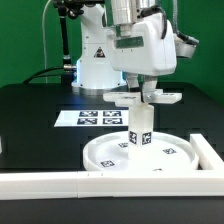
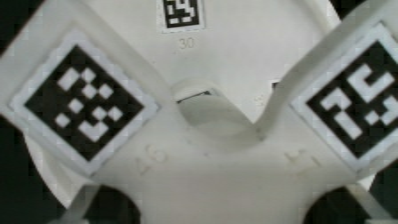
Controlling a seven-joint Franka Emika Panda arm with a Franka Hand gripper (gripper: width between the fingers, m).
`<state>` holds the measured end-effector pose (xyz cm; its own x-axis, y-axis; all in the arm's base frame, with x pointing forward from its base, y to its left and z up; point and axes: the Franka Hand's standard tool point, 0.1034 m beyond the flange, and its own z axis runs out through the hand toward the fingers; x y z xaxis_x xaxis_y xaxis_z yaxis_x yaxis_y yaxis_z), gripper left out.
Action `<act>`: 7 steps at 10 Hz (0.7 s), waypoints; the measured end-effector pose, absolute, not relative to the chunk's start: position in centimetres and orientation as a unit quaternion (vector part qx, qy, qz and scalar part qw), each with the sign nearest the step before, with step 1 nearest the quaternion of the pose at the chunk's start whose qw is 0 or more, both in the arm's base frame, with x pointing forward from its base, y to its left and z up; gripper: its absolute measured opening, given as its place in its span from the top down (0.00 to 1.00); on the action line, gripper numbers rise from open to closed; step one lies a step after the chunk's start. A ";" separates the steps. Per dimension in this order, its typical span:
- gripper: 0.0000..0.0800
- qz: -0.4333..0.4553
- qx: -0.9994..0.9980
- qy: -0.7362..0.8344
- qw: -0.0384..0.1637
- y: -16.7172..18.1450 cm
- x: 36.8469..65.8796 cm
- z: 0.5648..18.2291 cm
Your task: Assemble round table
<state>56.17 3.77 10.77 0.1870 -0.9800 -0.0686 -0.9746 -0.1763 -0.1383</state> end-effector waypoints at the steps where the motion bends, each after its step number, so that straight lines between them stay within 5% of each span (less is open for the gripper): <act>1: 0.31 -0.017 -0.766 0.639 0.077 3.9 56.1 10.7; 3: 0.20 0.006 -0.794 0.604 0.068 4.5 56.1 11.1; 7: 0.19 0.005 -0.849 0.521 0.084 5.3 56.7 14.3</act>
Offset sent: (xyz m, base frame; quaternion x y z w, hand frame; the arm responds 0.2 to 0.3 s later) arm 0.0011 0.0057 0.0186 0.0040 -0.0475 -0.0628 0.9969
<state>56.73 5.32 14.25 0.4575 -0.8840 -0.0960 -0.8856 -0.4433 -0.1386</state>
